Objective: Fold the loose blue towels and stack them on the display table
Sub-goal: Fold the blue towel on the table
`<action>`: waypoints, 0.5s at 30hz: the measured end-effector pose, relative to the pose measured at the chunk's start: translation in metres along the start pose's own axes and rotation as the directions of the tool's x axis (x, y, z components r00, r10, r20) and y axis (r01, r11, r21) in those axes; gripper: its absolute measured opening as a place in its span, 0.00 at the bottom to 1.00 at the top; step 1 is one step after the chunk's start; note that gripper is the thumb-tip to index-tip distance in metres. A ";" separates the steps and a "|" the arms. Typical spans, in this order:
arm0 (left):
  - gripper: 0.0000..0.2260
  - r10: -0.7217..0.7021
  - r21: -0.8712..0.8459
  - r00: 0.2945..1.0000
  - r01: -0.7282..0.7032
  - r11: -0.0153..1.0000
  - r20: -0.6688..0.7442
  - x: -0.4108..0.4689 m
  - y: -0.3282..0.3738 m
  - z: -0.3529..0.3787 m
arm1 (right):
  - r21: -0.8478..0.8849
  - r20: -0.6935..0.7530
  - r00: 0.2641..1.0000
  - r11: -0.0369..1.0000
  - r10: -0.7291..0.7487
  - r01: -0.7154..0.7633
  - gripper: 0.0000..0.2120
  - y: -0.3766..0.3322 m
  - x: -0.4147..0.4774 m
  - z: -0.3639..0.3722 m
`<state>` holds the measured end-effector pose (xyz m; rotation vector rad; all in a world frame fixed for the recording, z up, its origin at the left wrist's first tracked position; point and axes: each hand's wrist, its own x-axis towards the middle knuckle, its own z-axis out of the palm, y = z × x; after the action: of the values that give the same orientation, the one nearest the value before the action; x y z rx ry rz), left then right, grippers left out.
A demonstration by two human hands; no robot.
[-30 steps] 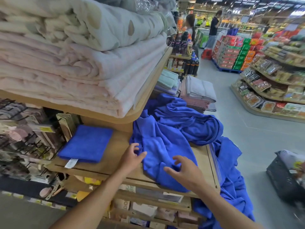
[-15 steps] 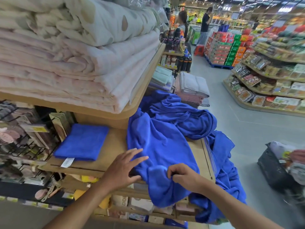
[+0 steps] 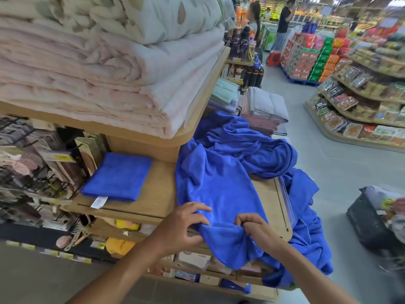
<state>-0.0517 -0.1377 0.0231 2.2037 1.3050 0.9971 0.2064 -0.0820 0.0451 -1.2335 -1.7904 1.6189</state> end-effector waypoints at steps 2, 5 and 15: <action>0.05 -0.038 -0.056 0.999 0.039 0.998 0.031 -0.003 0.009 -0.006 | -0.111 0.005 1.000 0.994 0.006 -0.005 0.07 0.003 -0.004 -0.003; 0.02 -0.230 -0.117 0.970 0.239 0.964 0.082 -0.006 0.027 -0.008 | -0.231 -0.008 0.999 0.972 -0.053 0.049 0.09 0.003 -0.012 0.002; 0.08 -0.534 -0.690 0.751 0.621 0.371 0.388 0.013 0.041 -0.010 | -0.302 -0.126 0.962 0.933 -0.244 0.197 0.09 -0.021 -0.019 0.049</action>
<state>-0.0305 -0.1467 0.0604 0.9509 1.1208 0.8877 0.1705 -0.1232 0.0587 -1.1928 -2.0266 1.1312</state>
